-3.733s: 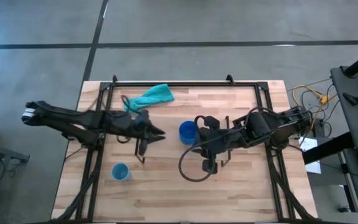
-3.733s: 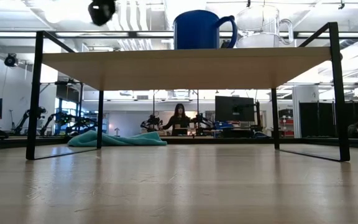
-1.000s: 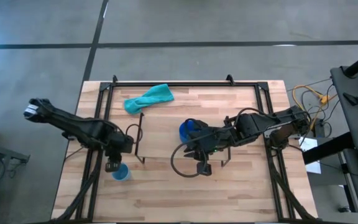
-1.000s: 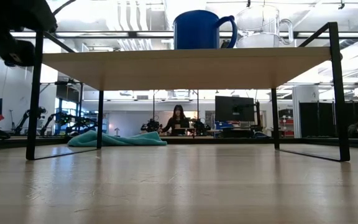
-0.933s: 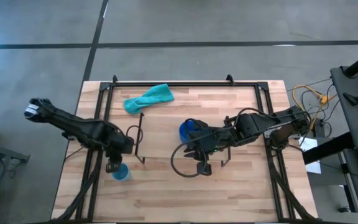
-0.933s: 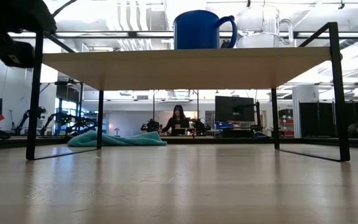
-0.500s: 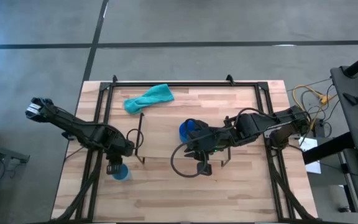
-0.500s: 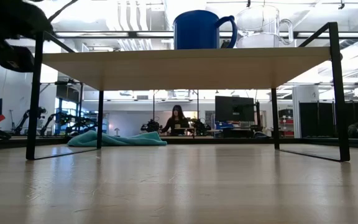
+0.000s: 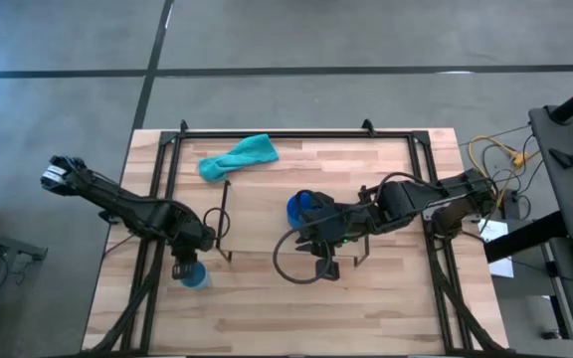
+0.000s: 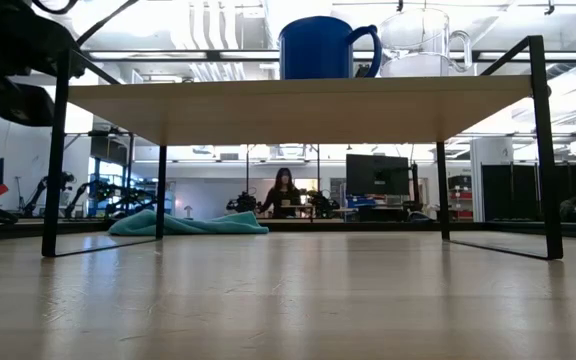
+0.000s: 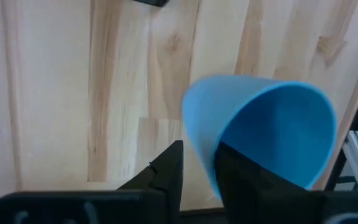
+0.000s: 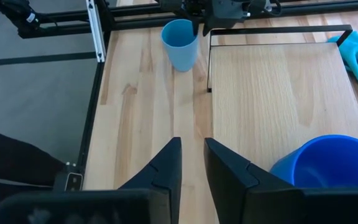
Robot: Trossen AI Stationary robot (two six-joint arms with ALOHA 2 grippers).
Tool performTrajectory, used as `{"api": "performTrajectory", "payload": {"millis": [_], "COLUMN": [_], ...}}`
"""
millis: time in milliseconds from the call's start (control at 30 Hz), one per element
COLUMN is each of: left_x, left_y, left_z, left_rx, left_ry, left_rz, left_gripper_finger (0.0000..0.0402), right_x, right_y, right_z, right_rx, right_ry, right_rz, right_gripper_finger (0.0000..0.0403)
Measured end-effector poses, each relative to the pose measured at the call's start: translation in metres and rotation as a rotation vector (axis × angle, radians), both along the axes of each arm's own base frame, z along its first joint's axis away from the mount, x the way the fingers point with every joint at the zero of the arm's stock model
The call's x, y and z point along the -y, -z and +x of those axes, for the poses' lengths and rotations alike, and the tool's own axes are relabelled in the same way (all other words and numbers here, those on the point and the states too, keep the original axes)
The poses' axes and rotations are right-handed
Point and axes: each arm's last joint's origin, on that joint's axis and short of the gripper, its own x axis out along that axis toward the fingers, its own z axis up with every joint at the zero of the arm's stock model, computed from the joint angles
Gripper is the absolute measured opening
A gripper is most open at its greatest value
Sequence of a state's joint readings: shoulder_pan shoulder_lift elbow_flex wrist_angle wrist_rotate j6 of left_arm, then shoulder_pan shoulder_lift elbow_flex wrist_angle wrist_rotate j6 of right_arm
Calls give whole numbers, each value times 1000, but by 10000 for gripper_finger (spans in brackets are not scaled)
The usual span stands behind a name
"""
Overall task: Stack small to large cups/mugs on shelf
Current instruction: Put the light blue cup on the shelf
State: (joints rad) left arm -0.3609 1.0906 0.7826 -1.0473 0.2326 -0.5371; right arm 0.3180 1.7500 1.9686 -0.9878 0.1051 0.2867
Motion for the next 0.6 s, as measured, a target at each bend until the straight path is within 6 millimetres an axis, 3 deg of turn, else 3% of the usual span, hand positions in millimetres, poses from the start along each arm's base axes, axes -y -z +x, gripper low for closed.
{"api": "performTrajectory", "payload": {"millis": [167,300,433,600], "left_x": [0,1,3,4], "left_y": [0,-8,-31,-76], "left_z": [0,1,4,6], "left_rx": [4,5,32,111], "left_ry": [19,-1,-42,-68], "left_rz": [4,-16,-64,-110], "left_gripper_finger": [16,6,2,1], "right_x": [0,0,1,1], "right_y": [0,0,0,0], "right_z": [0,0,0,0], "right_rx": [-4,-3,-2,-2], "right_ry": [0,-1,-5,-5], "right_rz": [-1,-3,-9,-9], "right_gripper_finger": [65,64,64,64]}}
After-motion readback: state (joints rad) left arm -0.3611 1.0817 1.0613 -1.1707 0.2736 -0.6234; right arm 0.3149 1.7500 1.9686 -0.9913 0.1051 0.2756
